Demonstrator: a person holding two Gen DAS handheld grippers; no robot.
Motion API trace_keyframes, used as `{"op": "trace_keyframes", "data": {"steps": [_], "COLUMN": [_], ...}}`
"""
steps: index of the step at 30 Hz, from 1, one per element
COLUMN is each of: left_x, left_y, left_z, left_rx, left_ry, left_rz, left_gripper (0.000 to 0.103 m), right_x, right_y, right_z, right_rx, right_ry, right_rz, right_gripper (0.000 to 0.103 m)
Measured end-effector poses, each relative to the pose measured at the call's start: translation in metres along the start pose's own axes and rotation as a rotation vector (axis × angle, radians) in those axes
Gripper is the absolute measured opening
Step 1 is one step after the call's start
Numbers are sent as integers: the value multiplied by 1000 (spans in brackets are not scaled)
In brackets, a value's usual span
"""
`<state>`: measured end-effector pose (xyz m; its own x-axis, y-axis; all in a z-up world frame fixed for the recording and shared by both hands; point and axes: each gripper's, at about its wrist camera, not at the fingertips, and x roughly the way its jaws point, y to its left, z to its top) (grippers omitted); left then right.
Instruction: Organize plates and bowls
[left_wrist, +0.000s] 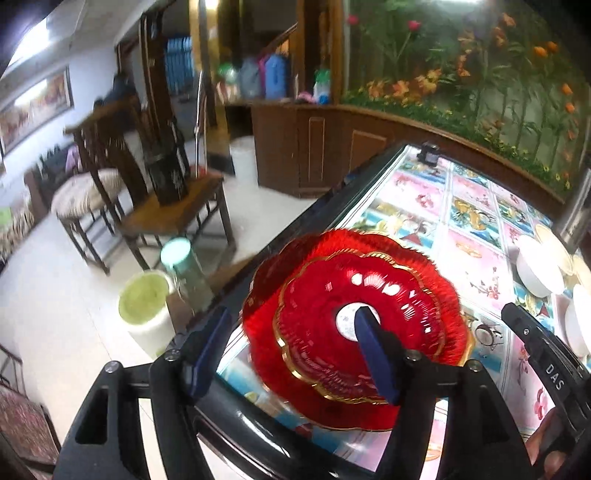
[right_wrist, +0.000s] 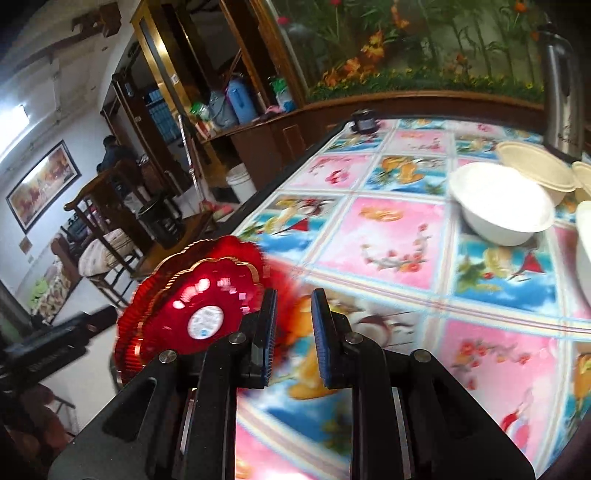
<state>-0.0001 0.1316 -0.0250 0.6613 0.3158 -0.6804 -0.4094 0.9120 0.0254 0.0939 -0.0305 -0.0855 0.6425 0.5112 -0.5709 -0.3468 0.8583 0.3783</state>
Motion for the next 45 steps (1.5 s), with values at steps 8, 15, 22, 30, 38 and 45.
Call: {"op": "trace_keyframes", "data": {"steps": [8,15,22,30,38,45], "left_x": [-12,-13,-23,-30,-27,-22], "left_y": [-35,-60,-91,-152,-180,-186], "left_z": [-1,-7,-17,-38,-59,-68], "left_rx": [88,124,164,329,418,427], "left_ry": [-51,-35,-50,-66,-33,6], "left_rz": [-19,-35,-128,-237,-296,-338], "left_gripper": [79,79,79,79,79,79], "right_x": [-13,-24,-26,-30,-40,-55], "right_y": [-49,-83,-99,-104,-124,-151], "right_z": [-4,-5,-6,-4,0,0], "right_rx": [82,177,256,280,305,329], "right_ry": [-16,-18,-18,-31,-45,-57], "right_rz": [-56,-58,-49,-43,-68,-110], "right_gripper": [19,19,45,46,46,46]}}
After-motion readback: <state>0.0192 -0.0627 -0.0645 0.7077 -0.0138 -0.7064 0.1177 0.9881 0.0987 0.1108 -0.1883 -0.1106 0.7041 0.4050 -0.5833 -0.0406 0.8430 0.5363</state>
